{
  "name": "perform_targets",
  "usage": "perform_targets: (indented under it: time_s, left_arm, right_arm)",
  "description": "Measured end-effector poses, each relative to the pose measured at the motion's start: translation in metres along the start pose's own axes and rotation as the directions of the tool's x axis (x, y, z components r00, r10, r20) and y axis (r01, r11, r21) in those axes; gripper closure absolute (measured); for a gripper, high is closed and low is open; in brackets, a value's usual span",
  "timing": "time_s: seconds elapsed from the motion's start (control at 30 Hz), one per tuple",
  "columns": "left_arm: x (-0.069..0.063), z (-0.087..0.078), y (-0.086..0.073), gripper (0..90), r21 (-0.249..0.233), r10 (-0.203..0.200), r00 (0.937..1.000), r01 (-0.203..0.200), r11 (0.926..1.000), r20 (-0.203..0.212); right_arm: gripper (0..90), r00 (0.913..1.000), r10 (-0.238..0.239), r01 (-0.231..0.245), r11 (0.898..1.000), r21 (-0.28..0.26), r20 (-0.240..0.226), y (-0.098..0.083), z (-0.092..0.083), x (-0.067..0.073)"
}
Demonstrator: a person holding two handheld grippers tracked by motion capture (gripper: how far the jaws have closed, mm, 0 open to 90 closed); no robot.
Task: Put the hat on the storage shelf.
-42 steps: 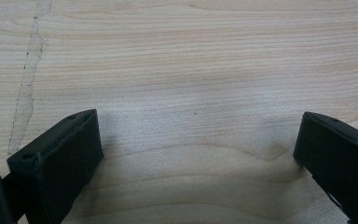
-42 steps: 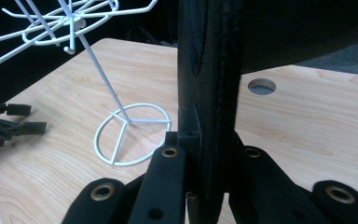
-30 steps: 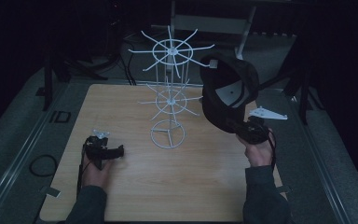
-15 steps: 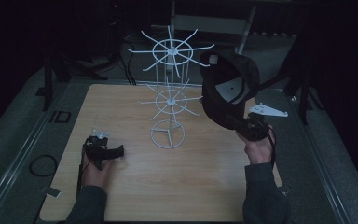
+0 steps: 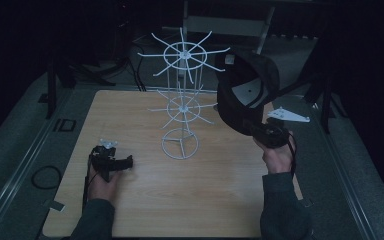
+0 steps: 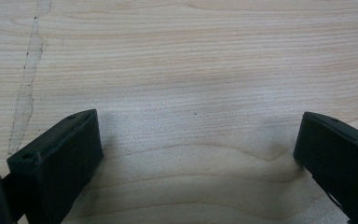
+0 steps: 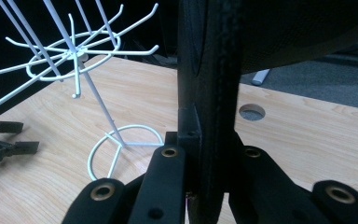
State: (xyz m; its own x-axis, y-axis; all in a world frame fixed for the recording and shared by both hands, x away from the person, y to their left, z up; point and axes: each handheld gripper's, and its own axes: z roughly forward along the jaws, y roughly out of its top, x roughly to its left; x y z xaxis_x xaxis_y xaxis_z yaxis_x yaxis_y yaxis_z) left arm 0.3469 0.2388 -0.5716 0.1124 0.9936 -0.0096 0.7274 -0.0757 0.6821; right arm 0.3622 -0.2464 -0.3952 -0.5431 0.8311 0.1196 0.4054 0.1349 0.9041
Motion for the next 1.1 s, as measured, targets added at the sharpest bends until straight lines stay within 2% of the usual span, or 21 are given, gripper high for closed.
perform_targets:
  time_s: [1.1]
  left_arm:
    - [0.000, 0.000, 0.000, 1.1, -0.001, -0.001, 1.0000, 0.001, 1.0000, -0.001]
  right_arm:
    - [86.4, 0.9995, -0.021, 0.021, 1.000, -0.022, 0.026, 0.012, -0.002, 0.002]
